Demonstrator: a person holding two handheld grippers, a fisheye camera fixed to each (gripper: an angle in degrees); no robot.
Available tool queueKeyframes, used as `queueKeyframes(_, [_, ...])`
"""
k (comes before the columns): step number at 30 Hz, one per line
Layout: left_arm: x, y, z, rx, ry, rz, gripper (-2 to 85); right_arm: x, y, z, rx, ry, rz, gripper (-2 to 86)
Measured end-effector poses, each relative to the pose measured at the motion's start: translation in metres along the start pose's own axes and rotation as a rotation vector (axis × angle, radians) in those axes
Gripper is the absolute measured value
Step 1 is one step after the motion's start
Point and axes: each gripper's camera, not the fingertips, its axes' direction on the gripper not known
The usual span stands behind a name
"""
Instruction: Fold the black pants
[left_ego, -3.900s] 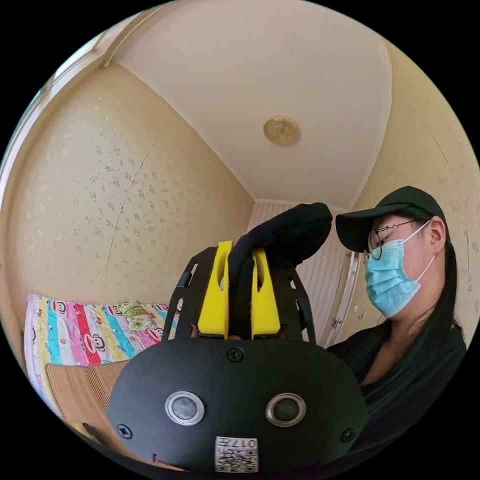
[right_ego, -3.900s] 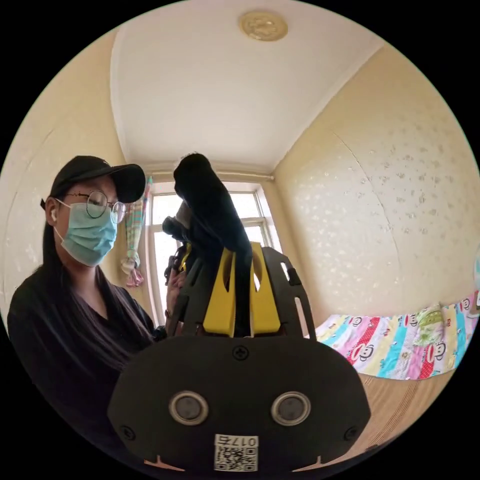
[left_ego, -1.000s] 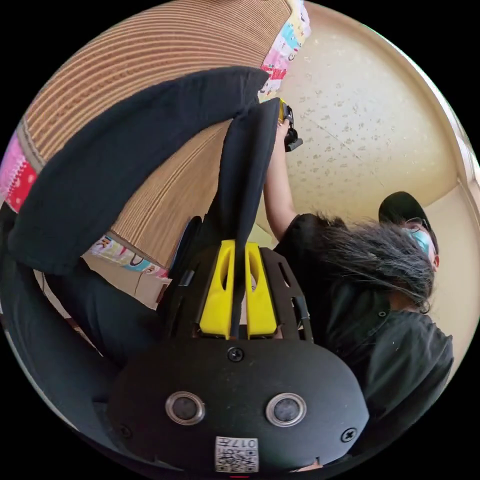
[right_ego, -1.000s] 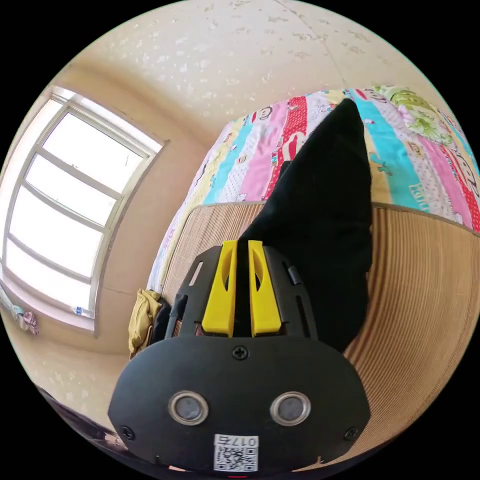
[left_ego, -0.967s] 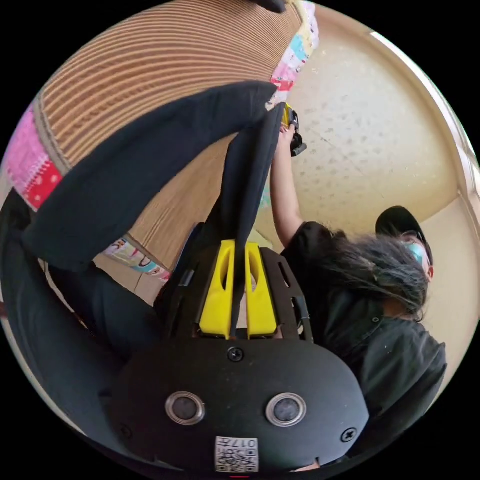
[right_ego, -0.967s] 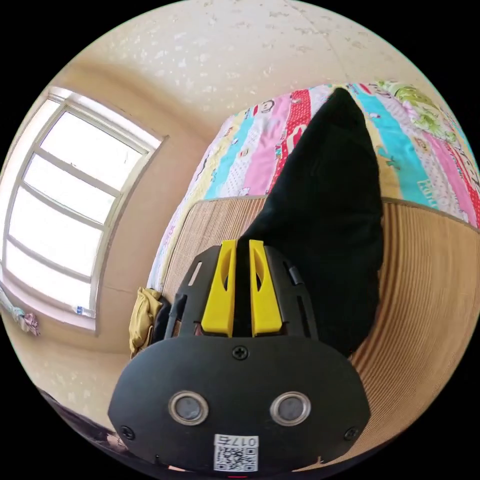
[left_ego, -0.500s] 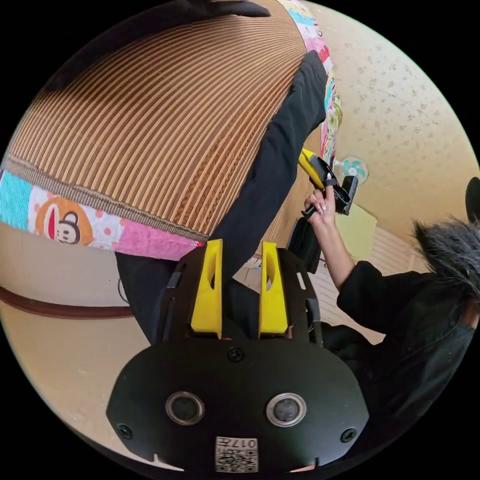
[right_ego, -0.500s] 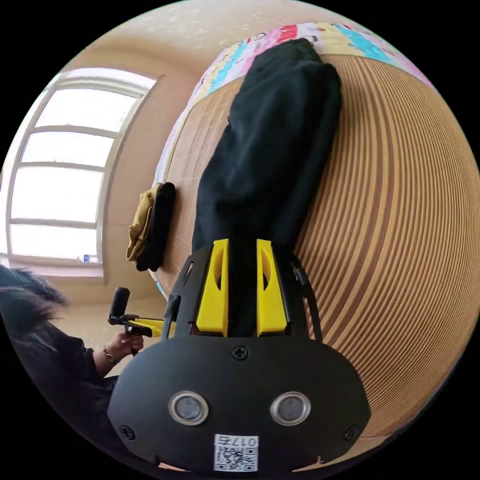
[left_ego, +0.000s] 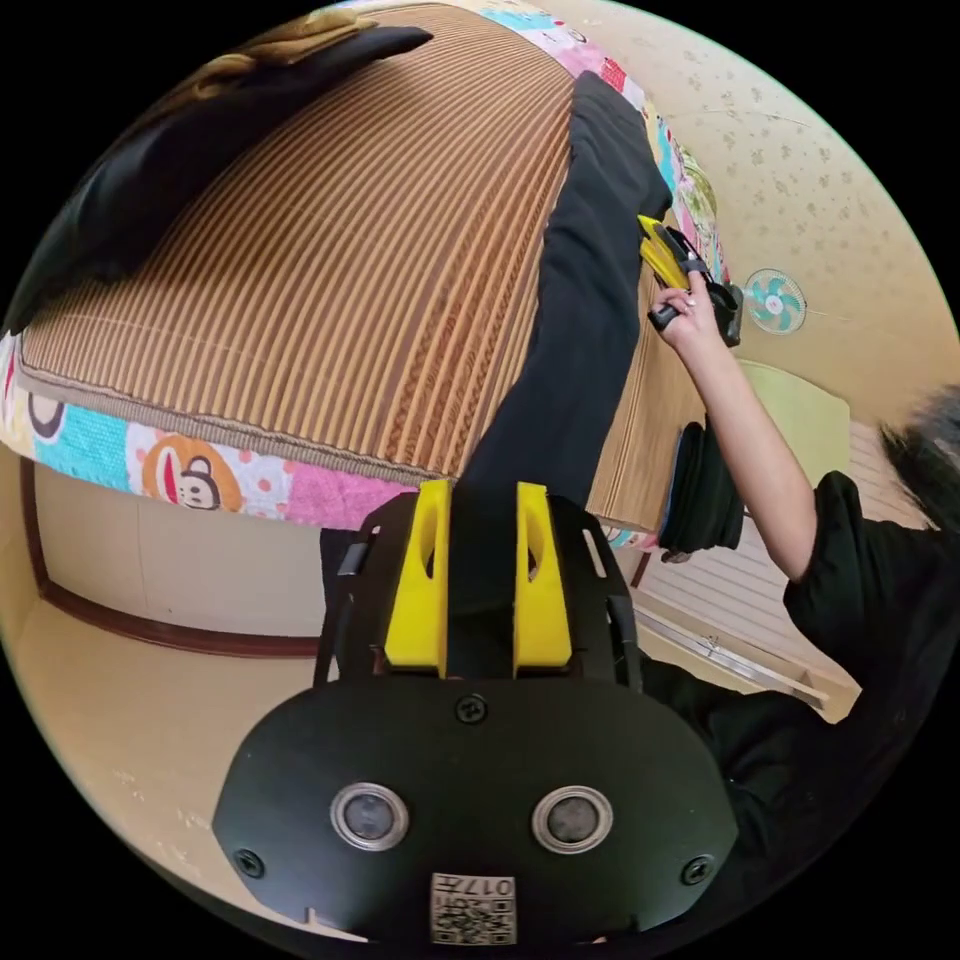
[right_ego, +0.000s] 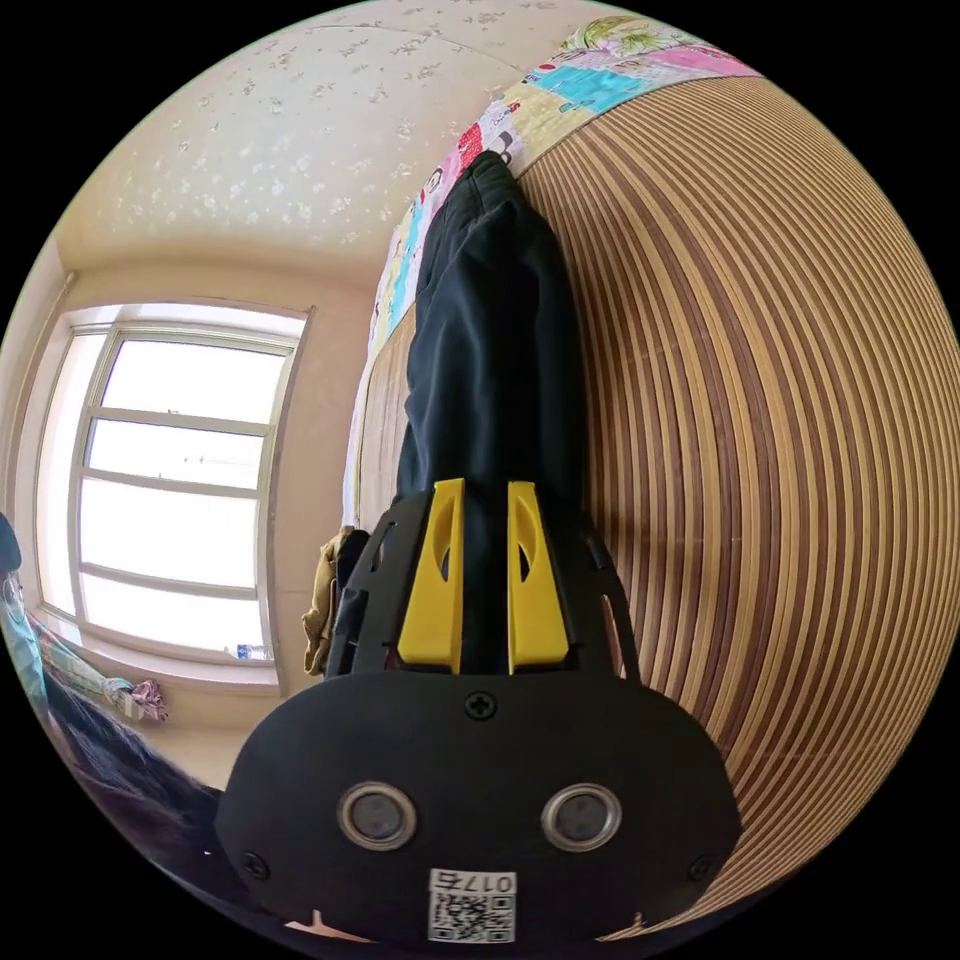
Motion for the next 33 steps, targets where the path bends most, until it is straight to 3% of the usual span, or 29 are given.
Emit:
queueKeyframes(4, [0.004,0.005,0.033,-0.079,0.035,0.007,12.8,-0.024,-0.020,-0.041,-0.008,-0.062,-0.046,3.9])
queueKeyframes(7, [0.016,0.019,0.046,-0.083,0.037,0.022,13.0,-0.026,-0.025,-0.086,0.050,0.079,-0.056,4.1])
queueKeyframes(9, [0.024,0.027,0.057,-0.091,0.000,0.028,13.4,-0.007,-0.032,-0.084,-0.016,0.147,-0.047,4.7])
queueKeyframes(12, [0.028,0.033,0.065,-0.085,0.020,0.022,13.4,0.026,-0.025,-0.069,-0.179,-0.068,-0.041,7.7])
queueKeyframes(19, [0.043,0.062,0.072,-0.092,-0.003,0.083,4.2,0.024,0.091,-0.058,-0.398,-0.221,-0.106,9.8])
queueKeyframes(24, [0.045,0.110,0.081,-0.127,0.240,0.083,3.0,0.013,0.200,-0.061,-0.571,-0.272,-0.054,5.4])
queueKeyframes(29, [0.015,0.139,0.111,-0.220,0.104,-0.045,4.6,0.032,0.255,-0.076,-0.625,-0.184,0.073,5.5])
queueKeyframes(33, [0.025,0.117,0.070,-0.029,0.065,0.024,7.0,0.029,0.231,-0.111,-0.512,-0.202,0.044,8.7])
